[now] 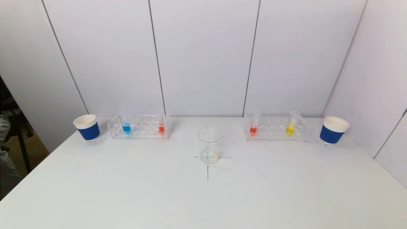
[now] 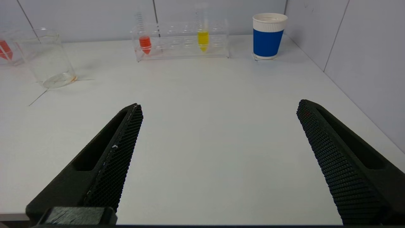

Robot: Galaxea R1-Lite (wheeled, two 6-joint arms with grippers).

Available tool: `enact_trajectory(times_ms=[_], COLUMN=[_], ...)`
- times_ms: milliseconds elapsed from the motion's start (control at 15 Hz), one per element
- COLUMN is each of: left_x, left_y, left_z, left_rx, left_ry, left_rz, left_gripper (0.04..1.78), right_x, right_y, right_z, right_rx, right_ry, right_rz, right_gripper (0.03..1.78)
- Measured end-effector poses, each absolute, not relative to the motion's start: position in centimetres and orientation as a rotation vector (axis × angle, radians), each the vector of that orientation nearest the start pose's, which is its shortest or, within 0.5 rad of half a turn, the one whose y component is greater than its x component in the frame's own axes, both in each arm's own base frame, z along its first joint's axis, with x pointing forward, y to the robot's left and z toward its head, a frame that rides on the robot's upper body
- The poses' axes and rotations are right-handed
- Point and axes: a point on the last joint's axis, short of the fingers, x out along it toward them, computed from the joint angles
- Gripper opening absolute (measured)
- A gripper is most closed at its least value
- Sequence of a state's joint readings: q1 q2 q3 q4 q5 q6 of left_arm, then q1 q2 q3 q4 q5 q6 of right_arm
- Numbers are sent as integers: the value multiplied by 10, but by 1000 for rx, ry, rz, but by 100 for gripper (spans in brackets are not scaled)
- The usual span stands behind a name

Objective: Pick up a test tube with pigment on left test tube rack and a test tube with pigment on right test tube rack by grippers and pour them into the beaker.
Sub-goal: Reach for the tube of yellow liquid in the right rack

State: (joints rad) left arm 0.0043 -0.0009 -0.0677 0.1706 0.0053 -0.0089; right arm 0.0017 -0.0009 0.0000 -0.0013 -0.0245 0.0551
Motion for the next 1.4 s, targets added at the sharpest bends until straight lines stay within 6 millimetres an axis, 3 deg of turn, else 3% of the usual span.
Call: enact_trajectory(times_ms=[867,1133,1400], left_x=[-29,-29,-29], left_y=[0,0,0], left_z=[77,77,77], left_rx=[-9,-9,-8], left_ry=[102,102,103], left_rz=[10,10,10], left_gripper=[176,176,176], right_x=[-24,-35,-41], right_y=[-1,0,0], right_z=[78,108,154], right_rx=[54,50,41], right_ry=[-13,-81,-115], right_rz=[-22,-11,7], right_gripper=[177,177,177])
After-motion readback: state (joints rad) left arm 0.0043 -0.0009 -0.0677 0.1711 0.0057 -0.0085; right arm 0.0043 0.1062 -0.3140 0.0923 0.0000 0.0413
